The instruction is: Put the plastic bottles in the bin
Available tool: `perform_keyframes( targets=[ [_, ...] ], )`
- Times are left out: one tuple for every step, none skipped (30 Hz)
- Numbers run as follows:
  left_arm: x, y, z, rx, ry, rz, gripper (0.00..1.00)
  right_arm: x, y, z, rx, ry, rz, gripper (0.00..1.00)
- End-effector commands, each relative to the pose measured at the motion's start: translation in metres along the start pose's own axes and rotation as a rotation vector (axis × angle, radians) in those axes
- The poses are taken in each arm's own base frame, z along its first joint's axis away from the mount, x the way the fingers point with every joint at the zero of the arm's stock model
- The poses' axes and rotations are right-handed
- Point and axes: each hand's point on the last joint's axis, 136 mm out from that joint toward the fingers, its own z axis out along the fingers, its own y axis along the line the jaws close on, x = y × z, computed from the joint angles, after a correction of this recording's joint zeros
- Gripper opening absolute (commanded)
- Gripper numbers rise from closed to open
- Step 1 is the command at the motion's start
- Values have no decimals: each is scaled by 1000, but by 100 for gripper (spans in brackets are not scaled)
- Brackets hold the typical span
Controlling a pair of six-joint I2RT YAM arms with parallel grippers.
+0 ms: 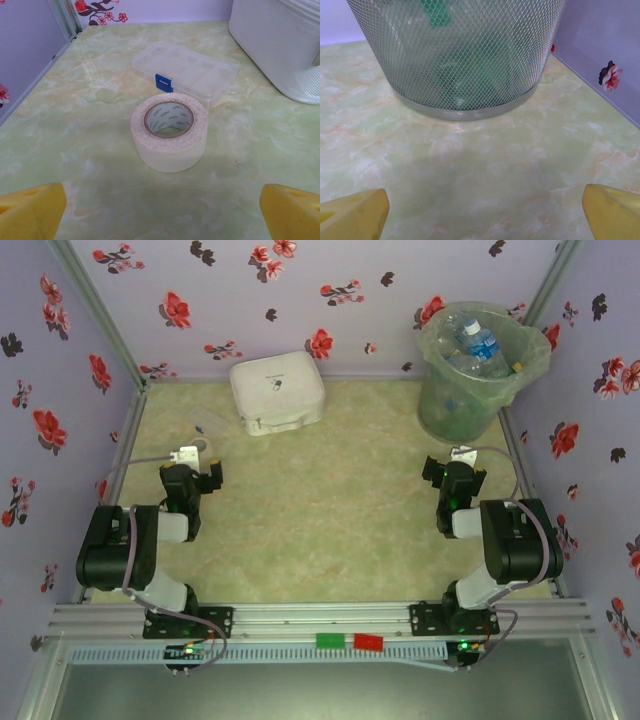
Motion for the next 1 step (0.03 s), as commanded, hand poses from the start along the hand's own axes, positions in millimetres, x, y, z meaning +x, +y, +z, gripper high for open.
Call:
perform_keyframes(
  targets=[
    [-11,10,3,-40,-36,-18,100,-6,0,0,-1,-28,24,100]
  ],
)
